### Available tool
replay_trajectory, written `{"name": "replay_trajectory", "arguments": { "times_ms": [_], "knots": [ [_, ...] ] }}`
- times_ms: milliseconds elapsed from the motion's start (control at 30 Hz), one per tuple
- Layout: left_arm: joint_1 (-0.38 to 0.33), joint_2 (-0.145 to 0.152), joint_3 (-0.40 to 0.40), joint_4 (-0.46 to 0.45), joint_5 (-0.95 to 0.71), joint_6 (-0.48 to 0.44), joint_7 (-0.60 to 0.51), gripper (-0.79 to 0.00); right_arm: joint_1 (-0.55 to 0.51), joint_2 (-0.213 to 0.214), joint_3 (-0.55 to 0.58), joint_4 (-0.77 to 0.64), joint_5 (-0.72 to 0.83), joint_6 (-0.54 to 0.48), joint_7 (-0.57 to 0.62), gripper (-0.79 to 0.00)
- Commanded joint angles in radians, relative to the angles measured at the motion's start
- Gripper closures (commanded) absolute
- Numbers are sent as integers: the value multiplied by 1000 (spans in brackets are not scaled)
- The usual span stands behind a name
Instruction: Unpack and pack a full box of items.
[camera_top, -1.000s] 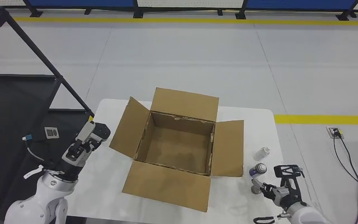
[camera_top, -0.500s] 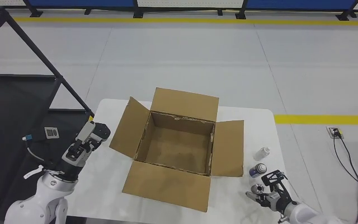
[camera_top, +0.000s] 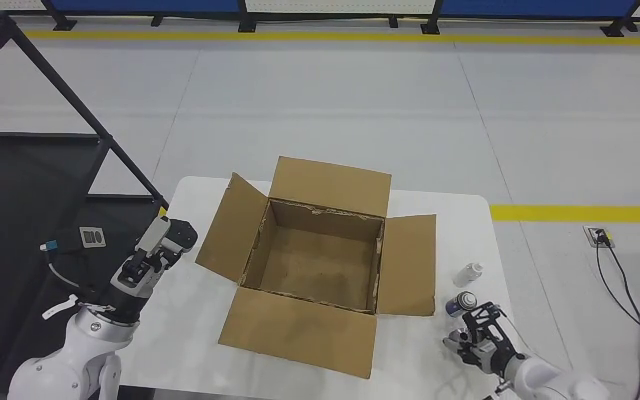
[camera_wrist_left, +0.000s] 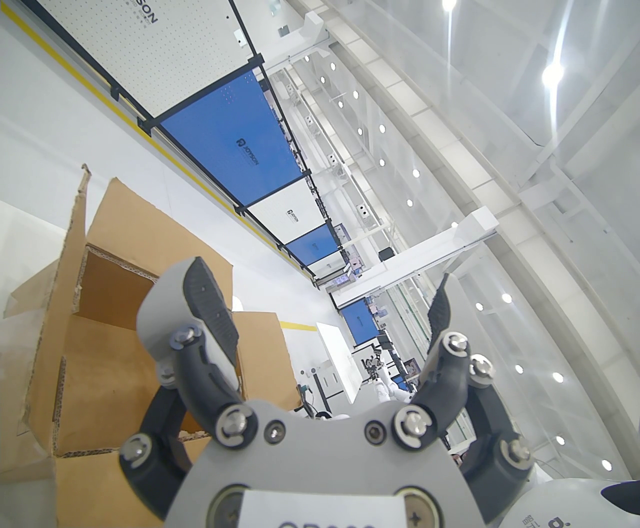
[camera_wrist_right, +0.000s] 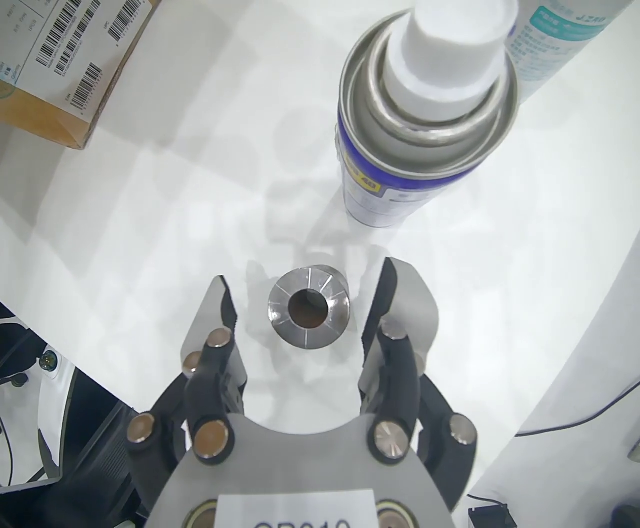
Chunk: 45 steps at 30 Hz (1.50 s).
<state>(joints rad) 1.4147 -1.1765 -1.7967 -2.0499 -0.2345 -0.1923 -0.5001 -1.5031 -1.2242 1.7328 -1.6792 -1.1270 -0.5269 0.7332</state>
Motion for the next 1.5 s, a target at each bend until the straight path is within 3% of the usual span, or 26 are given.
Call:
{"name": "replay_trajectory", "arguments": {
  "times_ms": [0,267,500,700,1133,1300,1467],
  "knots": [
    [0,0,0,0,0,0,0,-785,0,3,2,2,5,-1,1,0],
    [0,0,0,0,0,0,0,-785,-83,14,61,-124,62,3,-23,0],
    [0,0,0,0,0,0,0,-785,-168,13,90,-424,145,154,25,0],
    [0,0,0,0,0,0,0,-785,-158,17,67,-671,181,249,133,0],
    [0,0,0,0,0,0,0,-785,-144,18,58,-671,172,249,147,0],
    [0,0,0,0,0,0,0,-785,-143,17,35,-639,188,254,47,0],
    [0,0,0,0,0,0,0,-785,-53,19,-73,-671,76,274,-7,0]
  ]
}}
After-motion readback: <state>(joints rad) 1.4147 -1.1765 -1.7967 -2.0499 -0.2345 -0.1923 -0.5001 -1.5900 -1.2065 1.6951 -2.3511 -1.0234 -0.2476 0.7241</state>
